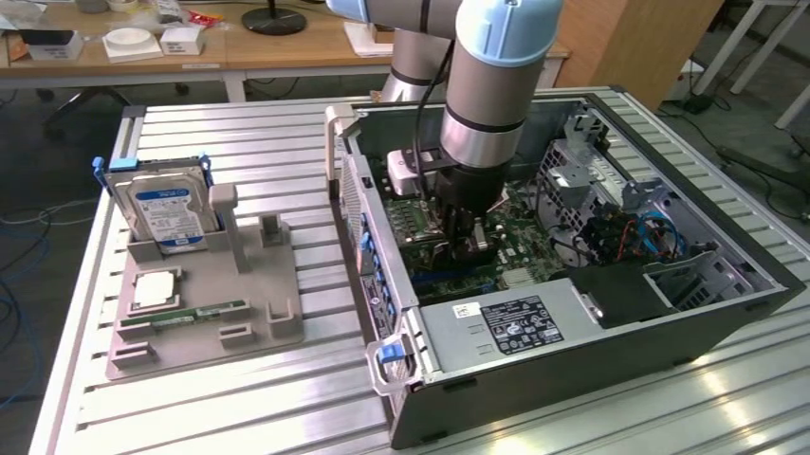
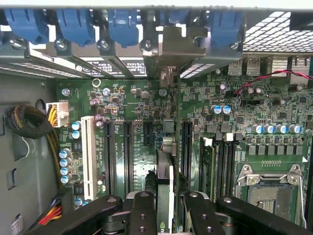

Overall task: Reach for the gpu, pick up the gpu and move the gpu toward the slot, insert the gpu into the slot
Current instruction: 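Insert the gpu into the slot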

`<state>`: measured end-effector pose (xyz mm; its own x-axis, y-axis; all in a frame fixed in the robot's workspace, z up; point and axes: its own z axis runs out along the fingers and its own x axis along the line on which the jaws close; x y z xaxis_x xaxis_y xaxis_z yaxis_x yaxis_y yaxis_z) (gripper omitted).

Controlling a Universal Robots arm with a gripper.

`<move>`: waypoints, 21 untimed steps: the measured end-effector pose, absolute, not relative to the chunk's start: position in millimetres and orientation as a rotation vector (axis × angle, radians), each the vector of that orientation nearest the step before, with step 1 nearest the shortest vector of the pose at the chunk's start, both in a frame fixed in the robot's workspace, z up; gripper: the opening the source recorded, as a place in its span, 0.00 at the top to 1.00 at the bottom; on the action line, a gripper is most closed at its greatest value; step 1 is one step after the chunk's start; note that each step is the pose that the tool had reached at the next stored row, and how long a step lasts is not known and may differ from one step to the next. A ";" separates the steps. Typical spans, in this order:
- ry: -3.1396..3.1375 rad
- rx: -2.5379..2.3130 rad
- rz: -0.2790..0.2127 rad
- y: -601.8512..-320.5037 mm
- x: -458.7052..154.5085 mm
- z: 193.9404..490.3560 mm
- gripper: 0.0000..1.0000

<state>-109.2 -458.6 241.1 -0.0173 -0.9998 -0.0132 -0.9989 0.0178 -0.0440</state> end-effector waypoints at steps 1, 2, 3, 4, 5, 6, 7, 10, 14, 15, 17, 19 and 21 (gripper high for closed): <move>2.212 -2.173 -0.034 -458.6 -109.3 241.0 0.73; 2.212 -2.173 -0.033 -458.6 -109.3 240.8 0.73; 2.211 -2.173 -0.033 -458.6 -109.3 240.5 0.73; 2.211 -2.172 -0.032 -458.6 -109.3 240.0 0.73; 2.211 -2.173 -0.032 -458.7 -109.3 239.5 0.73; 2.211 -2.172 -0.032 -458.7 -109.3 239.2 0.73; 2.211 -2.172 -0.032 -458.7 -109.2 238.8 0.73; 2.211 -2.172 -0.032 -458.7 -109.2 238.0 0.73; 2.210 -2.172 -0.031 -458.6 -109.2 237.7 0.73; 2.210 -2.172 -0.030 -458.6 -109.3 237.6 0.73; 2.210 -2.172 -0.030 -458.6 -109.3 237.6 0.73; 2.210 -2.172 -0.030 -458.6 -109.3 237.6 0.73; 2.210 -2.172 -0.030 -458.6 -109.3 237.6 0.73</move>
